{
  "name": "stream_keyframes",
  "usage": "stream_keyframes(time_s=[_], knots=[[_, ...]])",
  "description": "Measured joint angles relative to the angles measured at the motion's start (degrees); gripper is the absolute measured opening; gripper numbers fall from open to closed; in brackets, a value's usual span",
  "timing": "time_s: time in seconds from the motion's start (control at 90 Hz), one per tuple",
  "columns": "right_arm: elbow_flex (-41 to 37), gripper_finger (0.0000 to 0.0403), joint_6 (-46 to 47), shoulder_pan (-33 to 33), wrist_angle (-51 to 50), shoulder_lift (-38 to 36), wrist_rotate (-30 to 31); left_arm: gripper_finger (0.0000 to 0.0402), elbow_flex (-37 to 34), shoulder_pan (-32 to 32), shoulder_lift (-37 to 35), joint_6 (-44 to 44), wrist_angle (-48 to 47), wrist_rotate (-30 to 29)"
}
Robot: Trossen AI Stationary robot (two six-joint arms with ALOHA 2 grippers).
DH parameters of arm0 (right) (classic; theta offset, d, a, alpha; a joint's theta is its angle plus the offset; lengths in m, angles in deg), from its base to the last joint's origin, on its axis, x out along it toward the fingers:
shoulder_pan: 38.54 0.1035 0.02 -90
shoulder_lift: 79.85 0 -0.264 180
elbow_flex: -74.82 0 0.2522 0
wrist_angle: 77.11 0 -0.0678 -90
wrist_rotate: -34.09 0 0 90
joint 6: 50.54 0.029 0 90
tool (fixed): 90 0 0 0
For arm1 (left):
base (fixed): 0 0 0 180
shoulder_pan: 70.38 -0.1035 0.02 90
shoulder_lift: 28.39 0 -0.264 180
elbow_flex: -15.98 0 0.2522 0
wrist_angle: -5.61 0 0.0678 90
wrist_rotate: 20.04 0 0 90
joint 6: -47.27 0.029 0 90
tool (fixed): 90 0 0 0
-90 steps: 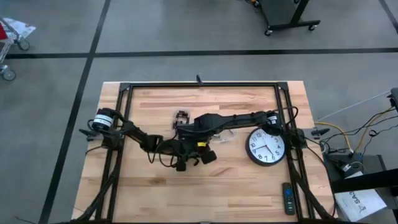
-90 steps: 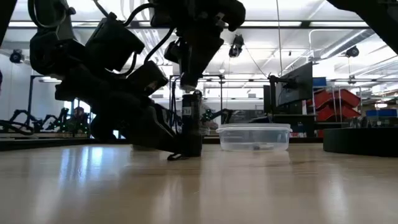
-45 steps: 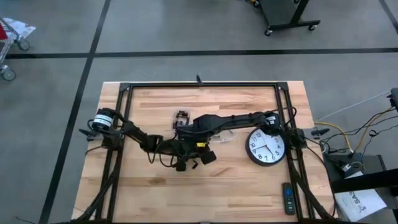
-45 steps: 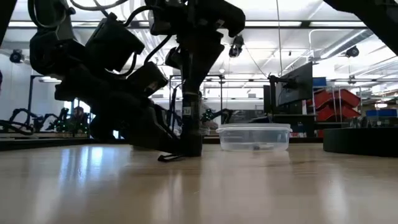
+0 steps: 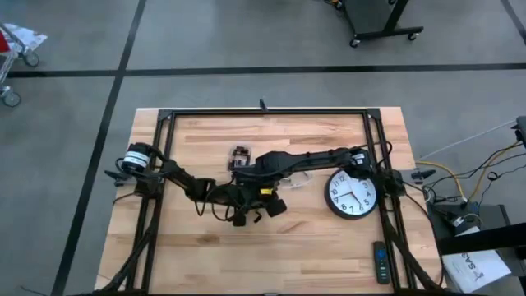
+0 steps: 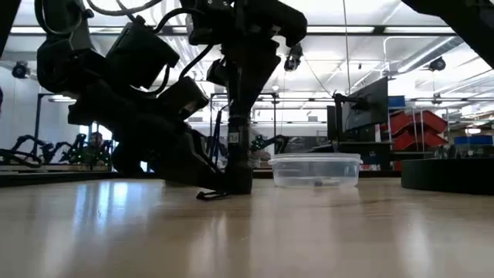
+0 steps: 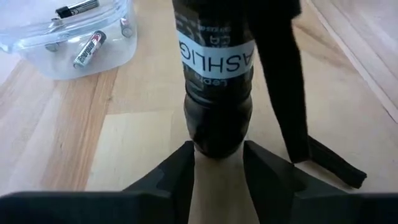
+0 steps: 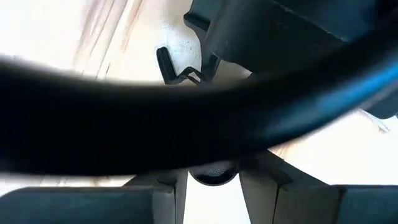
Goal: Insert battery
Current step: Close the black flashlight cover
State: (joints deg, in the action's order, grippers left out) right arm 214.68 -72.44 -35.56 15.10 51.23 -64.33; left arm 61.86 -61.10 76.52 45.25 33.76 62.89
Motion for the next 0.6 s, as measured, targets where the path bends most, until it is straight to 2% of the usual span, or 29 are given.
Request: stream_keyframes(time_s=[0.322, 0.6], knots=[[0.2, 0.0088, -0.6, 0.0, -0.6, 1.3, -0.7, 0.0127, 0.0, 0.0, -1.0, 0.0, 0.8, 0.0], [0.2, 0.0088, -0.9, 0.0, -2.5, 1.1, -0.6, 0.0115, 0.0, 0.0, -1.2, 1.1, 2.5, 0.1]])
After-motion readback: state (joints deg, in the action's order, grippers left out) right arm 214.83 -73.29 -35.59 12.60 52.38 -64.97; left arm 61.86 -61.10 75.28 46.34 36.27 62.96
